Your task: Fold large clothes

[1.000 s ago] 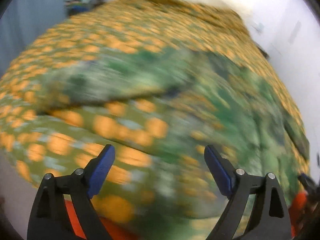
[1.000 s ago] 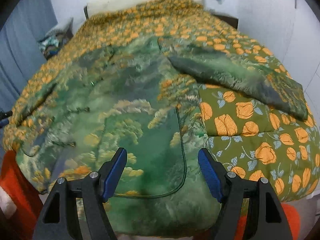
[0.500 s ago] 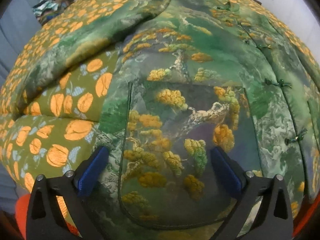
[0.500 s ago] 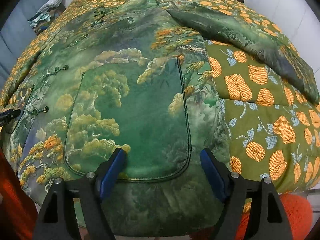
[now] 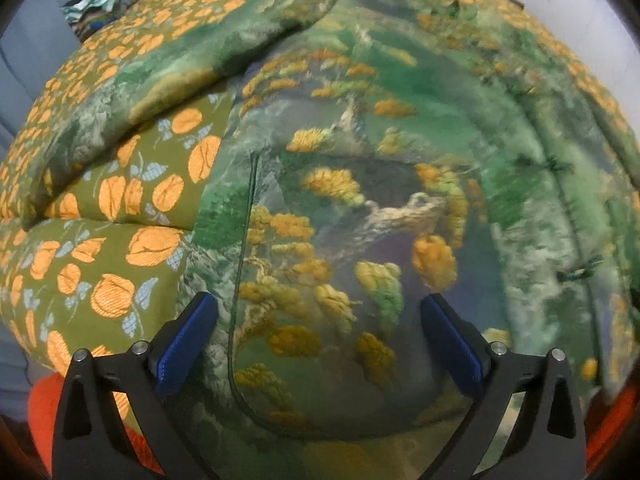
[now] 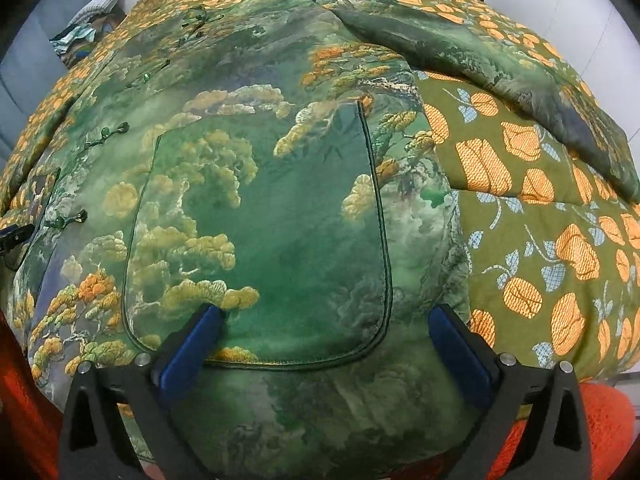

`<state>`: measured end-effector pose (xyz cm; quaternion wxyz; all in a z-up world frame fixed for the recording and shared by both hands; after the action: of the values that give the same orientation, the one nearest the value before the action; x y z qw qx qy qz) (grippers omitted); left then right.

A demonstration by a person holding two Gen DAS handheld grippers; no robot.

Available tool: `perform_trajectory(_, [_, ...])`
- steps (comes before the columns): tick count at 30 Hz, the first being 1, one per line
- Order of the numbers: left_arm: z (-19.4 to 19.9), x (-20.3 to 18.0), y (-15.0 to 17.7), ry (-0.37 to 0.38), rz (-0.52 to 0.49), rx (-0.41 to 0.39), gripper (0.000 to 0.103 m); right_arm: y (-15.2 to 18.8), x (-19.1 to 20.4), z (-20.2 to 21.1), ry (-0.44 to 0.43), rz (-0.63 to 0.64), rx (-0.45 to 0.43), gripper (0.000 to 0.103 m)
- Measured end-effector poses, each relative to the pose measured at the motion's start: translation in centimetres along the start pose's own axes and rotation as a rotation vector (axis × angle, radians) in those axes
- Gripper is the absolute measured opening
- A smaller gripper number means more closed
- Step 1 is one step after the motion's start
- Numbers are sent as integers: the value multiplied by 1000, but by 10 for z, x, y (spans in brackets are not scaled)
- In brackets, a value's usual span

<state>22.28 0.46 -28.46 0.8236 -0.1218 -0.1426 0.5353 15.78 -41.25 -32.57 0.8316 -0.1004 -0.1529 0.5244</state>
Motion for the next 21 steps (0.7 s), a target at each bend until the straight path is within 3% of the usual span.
perform_trajectory(3, [33, -2, -14, 32, 28, -96, 102, -11, -6, 24, -56, -42, -54, 100])
perform_trajectory(6, [63, -3, -38, 44, 39, -189, 102, -46, -23, 67, -151, -120, -176, 100])
perform_trajectory(11, [74, -1, -81, -36, 24, -301, 102, -130, -110, 110, -248, -374, -327, 100])
perform_trajectory(15, [50, -2, -69, -86, 39, -315, 102, -158, -218, 79, -261, -719, -326, 98])
perform_trajectory(16, [47, -2, -63, -88, 41, -310, 102, -156, -248, 62, -269, -836, -305, 91])
perform_trajectory(19, [30, 0, -47, -98, 41, -260, 102, -154, -286, 31, -341, -1052, -267, 83])
perform_trajectory(21, [27, 7, -43, -105, 59, -243, 102, -164, -300, 25, -358, -1108, -292, 80])
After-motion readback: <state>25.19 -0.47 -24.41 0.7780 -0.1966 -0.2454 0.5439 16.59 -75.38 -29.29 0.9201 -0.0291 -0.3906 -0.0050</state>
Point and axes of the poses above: each gripper's, at about its wrist camera, not at the fingertips, and z roughly against the way its jaws point, x to its left, y to its underside, the point moved 10 cm from there along -z, roughly the way its jaws point, and after that the axes turned 15 degrees about -z, right-handed, at the moved point
